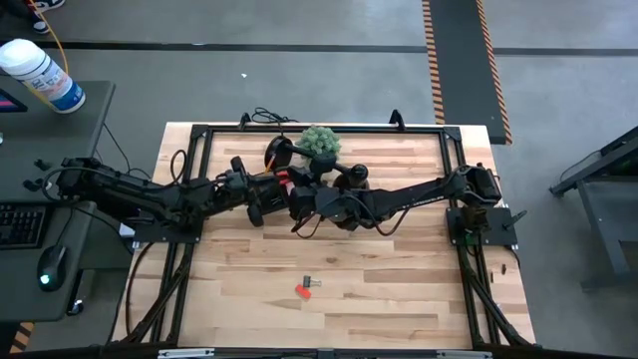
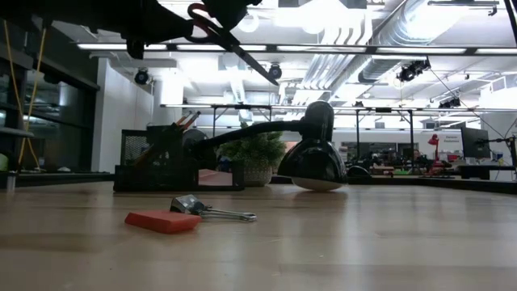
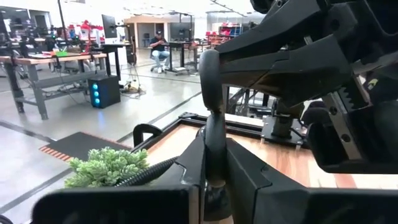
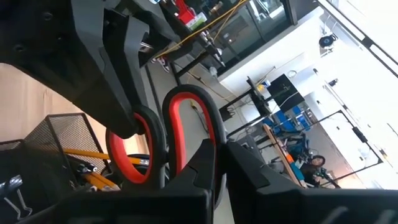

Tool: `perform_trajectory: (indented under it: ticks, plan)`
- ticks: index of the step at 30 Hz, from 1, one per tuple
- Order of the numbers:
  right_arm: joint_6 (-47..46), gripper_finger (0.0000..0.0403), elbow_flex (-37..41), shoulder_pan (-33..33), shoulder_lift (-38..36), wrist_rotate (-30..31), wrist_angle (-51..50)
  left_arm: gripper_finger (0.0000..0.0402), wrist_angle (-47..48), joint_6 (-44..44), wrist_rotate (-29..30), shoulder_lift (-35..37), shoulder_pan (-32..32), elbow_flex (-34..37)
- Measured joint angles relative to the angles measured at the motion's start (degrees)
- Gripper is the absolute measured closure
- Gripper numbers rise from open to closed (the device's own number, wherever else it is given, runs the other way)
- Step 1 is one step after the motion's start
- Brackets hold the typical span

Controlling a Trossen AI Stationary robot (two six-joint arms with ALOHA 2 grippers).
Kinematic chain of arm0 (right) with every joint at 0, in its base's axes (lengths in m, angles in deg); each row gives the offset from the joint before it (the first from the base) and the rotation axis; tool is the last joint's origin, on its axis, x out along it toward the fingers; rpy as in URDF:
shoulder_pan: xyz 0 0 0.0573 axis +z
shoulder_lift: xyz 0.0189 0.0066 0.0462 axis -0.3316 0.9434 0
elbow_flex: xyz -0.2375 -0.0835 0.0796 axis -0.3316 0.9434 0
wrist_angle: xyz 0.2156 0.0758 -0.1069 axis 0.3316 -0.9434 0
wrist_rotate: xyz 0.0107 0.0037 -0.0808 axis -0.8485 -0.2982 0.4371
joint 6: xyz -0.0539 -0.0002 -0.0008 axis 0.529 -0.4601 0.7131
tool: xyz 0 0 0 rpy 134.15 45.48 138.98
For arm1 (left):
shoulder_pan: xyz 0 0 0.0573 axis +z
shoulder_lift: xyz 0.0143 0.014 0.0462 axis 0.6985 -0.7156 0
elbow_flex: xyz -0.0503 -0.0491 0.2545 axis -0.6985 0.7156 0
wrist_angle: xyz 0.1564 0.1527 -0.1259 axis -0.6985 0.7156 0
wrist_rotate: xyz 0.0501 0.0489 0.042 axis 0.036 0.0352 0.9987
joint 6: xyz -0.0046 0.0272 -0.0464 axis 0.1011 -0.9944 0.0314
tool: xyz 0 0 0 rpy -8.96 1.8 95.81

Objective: Pick and place office supplies into organizer
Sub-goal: Put the black scissors into the black desk organizer

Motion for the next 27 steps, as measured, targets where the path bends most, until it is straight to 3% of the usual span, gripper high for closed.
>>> perform_trajectory:
  ticks: [3,10,16,19,23,27]
  plan:
    - [-0.36,0.0379,0.00,0.00,0.00,-0.36,-0.22,0.0390,0.00,-0.72,0.32,0.00,0.02,0.00]
    - [-1.52,0.0276,0.00,0.45,0.00,0.07,-0.26,0.0391,-0.02,-1.58,1.39,-0.04,0.02,0.00]
    - [6.04,0.0220,0.00,3.00,-0.36,9.31,0.82,0.0395,0.55,-3.07,1.79,1.01,0.02,0.00]
    - [5.68,0.0206,0.00,4.67,-2.22,13.46,-2.77,0.0396,5.38,-3.16,2.83,2.99,0.02,-1.00]
    - [-5.95,0.0200,0.00,6.10,-6.96,13.70,-14.84,0.0398,16.91,-3.15,2.97,4.92,0.02,-6.44]
    - [-21.95,0.0205,-0.01,6.19,-10.63,9.88,-29.29,0.0397,31.75,-3.12,2.92,5.01,-0.02,-15.22]
